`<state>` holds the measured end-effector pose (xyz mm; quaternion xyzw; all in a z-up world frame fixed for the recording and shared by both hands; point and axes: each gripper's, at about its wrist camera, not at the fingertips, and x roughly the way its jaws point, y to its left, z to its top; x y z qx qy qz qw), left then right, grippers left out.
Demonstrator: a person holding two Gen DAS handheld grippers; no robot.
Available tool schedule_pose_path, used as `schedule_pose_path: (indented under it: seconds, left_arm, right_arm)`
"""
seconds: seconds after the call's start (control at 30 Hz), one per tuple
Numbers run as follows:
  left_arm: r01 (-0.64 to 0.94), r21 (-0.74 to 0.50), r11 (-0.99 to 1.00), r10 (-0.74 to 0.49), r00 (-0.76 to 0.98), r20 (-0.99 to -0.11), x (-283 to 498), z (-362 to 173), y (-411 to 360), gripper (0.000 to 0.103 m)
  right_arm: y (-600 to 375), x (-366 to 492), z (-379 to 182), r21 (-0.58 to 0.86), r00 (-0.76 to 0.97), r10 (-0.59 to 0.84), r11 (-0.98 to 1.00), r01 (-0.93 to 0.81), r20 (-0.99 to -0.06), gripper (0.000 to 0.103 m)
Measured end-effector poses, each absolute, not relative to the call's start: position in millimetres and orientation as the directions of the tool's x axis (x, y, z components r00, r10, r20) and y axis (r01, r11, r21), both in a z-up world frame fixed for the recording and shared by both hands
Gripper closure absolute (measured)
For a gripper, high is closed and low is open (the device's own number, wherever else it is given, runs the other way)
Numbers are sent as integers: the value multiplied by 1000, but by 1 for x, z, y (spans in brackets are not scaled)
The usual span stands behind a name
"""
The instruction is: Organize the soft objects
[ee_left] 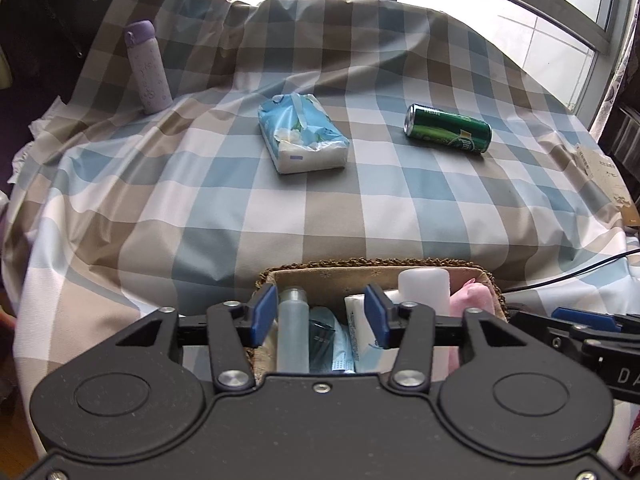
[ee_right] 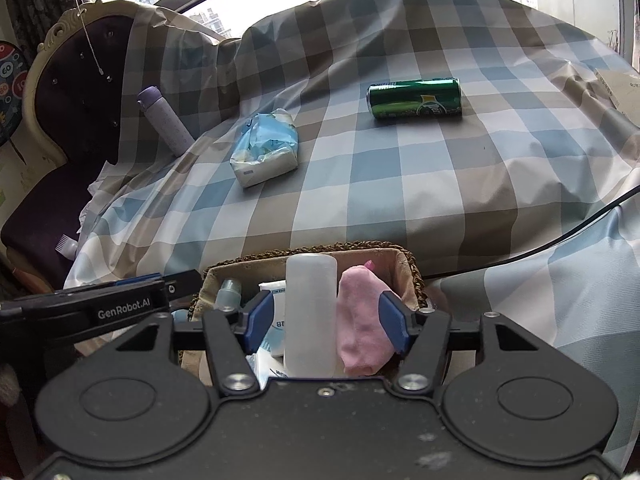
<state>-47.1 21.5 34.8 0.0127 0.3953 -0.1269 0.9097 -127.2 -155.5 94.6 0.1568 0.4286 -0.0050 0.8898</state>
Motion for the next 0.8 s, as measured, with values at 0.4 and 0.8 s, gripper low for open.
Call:
schedule_pose_path:
  seconds: [0.4,0.8]
  left_arm:
    - [201,31,979,-122,702,-701,-79,40,14,39]
    - [189,33,982,-112,706,-699,-100,42,13,18]
  right_arm:
    - [-153,-153,95,198,644,50,967,160,-763,35]
    - [-153,-171,92,186,630,26,964,189,-776,23]
